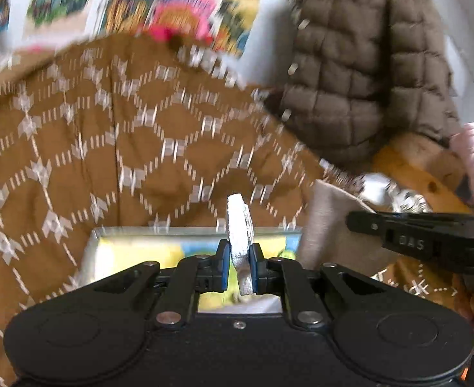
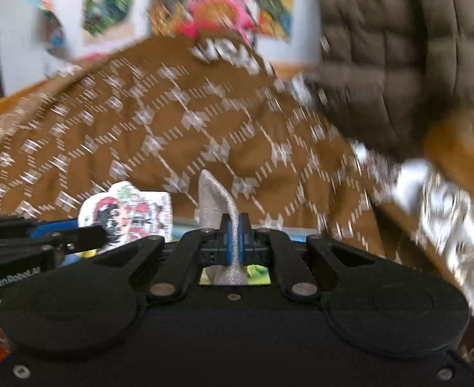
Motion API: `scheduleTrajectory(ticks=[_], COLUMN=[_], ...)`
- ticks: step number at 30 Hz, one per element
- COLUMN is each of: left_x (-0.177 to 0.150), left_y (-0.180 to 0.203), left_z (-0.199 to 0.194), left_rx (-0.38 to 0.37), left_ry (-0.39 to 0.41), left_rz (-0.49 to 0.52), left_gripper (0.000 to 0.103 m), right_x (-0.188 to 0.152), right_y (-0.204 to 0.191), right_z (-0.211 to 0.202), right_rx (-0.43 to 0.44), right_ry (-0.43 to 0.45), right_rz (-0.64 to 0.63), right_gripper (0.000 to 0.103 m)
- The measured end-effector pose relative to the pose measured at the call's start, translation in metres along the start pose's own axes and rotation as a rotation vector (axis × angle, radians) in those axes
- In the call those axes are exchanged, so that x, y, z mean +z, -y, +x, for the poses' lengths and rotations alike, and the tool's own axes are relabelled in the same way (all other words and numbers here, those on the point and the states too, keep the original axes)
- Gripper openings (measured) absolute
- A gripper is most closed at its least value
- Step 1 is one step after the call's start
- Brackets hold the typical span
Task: Organize soft objects
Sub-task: 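Carry the printed white cloth and beige pouch over the cartoon tray, then lower both items into the tray and open both tools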
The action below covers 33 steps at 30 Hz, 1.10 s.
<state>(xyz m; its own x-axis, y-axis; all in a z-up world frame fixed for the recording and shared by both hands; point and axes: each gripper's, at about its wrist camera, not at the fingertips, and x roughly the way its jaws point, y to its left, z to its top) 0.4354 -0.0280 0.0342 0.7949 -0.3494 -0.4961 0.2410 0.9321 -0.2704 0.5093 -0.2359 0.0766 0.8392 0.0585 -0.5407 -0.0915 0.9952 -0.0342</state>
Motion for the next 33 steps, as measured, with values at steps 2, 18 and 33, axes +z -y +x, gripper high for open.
scheduleTrajectory(ticks=[2,18,33], left_x=[-0.007,-0.027,-0.027], left_y=[-0.004,-0.008,0.052], left_z=[0.014,0.021,-0.107], left_rx=[-0.001,0.137,0.106], left_ry=[-0.041,-0.212,-0.018], left_rz=[-0.030,-0.065,0.002], left_gripper=[0.013,0.035,0.061], right_x=[-0.012,-0.053,-0.069], right_y=[0.013,0.042,0.027], right_z=[0.015,0.009,-0.136], right_rx=[-0.014,-0.095,0.008], right_ry=[-0.053,-0.117,-0.005], right_rz=[0.037,0.021,0.012], right_gripper=[0.000,0.048,0.078])
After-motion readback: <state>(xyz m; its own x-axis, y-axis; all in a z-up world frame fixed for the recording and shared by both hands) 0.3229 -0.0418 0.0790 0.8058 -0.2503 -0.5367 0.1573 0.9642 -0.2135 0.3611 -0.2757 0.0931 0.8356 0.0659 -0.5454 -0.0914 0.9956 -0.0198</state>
